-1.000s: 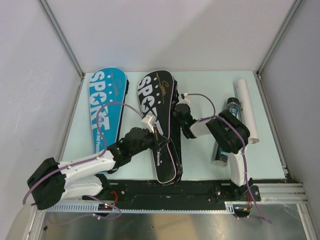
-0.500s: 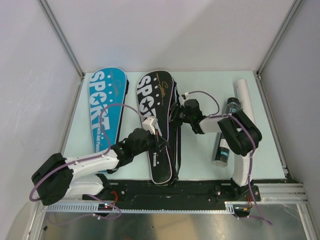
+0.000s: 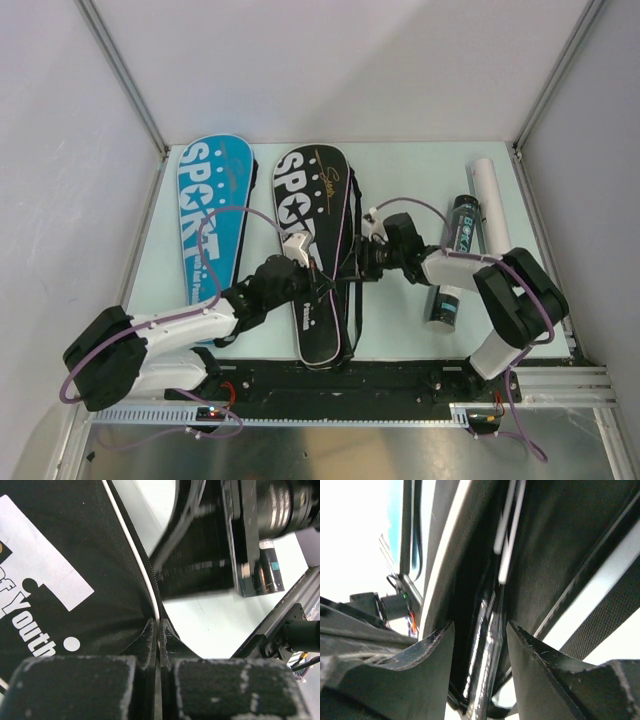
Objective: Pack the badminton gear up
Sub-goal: Place the racket in the racket bag.
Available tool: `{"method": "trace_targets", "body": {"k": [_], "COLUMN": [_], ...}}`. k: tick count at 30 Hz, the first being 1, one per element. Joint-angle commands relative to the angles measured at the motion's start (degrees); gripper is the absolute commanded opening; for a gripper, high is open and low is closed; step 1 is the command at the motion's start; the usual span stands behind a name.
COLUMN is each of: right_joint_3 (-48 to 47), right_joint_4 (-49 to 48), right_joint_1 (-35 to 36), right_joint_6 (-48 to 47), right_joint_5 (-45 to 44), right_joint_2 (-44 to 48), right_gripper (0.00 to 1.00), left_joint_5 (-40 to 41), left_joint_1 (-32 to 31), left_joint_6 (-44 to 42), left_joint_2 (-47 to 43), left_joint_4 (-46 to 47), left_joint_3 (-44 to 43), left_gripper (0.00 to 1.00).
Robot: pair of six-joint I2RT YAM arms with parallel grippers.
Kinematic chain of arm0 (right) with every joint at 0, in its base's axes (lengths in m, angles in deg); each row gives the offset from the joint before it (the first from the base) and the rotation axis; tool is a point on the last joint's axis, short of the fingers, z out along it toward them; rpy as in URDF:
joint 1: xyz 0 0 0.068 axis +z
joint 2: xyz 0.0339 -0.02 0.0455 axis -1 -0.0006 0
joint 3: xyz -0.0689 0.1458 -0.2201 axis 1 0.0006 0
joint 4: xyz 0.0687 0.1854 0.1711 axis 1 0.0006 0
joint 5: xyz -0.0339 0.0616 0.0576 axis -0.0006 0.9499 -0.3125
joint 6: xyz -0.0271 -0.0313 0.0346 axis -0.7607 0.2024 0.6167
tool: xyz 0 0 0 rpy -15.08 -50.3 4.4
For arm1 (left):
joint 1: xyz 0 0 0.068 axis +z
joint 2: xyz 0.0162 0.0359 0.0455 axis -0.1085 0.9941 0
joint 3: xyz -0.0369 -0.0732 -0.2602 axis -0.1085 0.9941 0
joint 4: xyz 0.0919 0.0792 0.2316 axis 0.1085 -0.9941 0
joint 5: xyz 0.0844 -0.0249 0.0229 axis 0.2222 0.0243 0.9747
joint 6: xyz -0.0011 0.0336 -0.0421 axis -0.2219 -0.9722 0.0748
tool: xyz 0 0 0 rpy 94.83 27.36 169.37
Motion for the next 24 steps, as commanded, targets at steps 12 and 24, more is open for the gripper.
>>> {"method": "trace_targets", "body": {"k": [12,24], "right_joint_3": [6.9,8.8], "right_joint_4": [-4.6,-29.4], "right_joint_1": [8.0,9.9], "right_joint_6": [2.5,19.6], "right_joint_5": [1.3,-6.2], "right_joint_2": [-0.2,-6.0], "right_gripper": [0.37,0.18], "left_joint_5": [1.9,1.4], "left_joint_1": [0.4,0.5], "left_joint_6": [-1.4,5.2], "left_joint_2": [-0.6,-2.3], "left_joint_4": [3.6,4.4], "left_joint_3": [-0.7,0.9], "left_gripper": [0.00,0.00]}}
